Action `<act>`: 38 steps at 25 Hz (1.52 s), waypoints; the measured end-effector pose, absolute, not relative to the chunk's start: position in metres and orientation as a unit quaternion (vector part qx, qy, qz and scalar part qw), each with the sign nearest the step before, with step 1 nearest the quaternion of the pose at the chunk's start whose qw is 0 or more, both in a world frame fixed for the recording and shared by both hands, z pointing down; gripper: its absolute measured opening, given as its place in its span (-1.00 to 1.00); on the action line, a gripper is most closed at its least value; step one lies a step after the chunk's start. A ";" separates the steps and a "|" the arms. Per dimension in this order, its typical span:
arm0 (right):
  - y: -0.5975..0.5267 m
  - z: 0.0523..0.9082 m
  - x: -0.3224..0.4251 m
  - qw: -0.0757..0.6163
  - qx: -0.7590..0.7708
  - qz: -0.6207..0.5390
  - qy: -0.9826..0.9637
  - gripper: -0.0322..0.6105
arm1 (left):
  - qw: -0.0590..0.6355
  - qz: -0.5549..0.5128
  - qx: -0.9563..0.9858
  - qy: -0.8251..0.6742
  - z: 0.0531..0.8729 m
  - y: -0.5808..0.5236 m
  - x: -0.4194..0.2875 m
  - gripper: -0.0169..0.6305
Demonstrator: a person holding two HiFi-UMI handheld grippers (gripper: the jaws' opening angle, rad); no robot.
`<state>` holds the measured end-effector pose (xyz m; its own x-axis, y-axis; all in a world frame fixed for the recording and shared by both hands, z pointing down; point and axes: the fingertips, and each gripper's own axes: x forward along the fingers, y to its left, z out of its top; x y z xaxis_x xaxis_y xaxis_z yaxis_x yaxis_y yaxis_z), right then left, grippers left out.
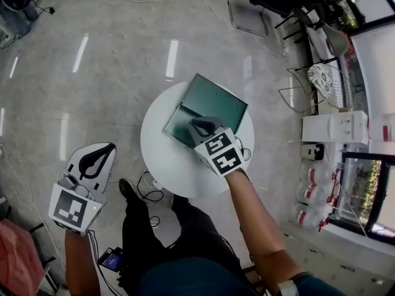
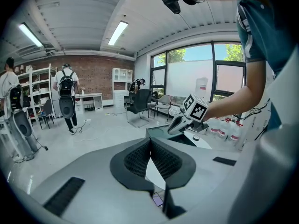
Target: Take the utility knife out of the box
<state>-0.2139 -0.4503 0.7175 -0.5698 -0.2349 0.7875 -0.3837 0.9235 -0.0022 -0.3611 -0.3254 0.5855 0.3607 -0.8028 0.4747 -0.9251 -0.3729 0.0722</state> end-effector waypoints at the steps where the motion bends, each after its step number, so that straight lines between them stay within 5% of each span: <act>1: -0.451 0.723 -0.212 0.434 0.175 0.088 -0.879 -0.78 | 0.168 0.184 0.808 -0.534 0.589 -0.326 -0.361 -0.89; 25: -0.455 0.854 -0.175 0.547 0.175 0.120 -0.810 -0.76 | 0.204 0.182 0.807 -0.524 0.664 -0.348 -0.363 -0.89; 28: -0.457 0.867 -0.171 0.558 0.182 0.127 -0.799 -0.44 | 0.203 0.186 0.805 -0.526 0.669 -0.349 -0.368 -0.89; 38: -0.461 0.900 -0.162 0.578 0.199 0.155 -0.776 -0.45 | 0.215 0.193 0.794 -0.535 0.686 -0.342 -0.379 -0.89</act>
